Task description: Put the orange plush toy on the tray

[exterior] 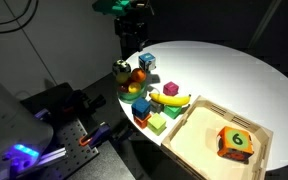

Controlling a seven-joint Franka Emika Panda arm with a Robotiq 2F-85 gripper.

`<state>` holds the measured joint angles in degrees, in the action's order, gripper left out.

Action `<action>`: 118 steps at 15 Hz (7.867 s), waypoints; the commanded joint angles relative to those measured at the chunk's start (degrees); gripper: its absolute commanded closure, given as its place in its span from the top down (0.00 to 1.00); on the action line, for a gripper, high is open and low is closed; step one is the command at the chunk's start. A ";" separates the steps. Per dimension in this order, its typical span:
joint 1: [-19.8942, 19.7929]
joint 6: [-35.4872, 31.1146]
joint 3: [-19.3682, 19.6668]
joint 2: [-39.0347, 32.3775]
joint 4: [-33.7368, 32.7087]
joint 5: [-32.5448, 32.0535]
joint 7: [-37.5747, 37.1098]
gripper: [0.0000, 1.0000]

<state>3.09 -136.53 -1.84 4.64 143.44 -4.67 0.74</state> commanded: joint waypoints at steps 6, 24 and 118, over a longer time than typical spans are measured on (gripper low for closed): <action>-2.31 -3.74 1.93 -6.29 -0.10 0.39 5.81 1.00; -2.18 -18.16 2.47 -17.55 0.09 -1.61 4.00 1.00; -10.64 7.08 9.25 5.53 0.77 -1.60 -7.35 1.00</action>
<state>-8.00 -134.43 8.87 5.44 142.26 -5.11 -5.84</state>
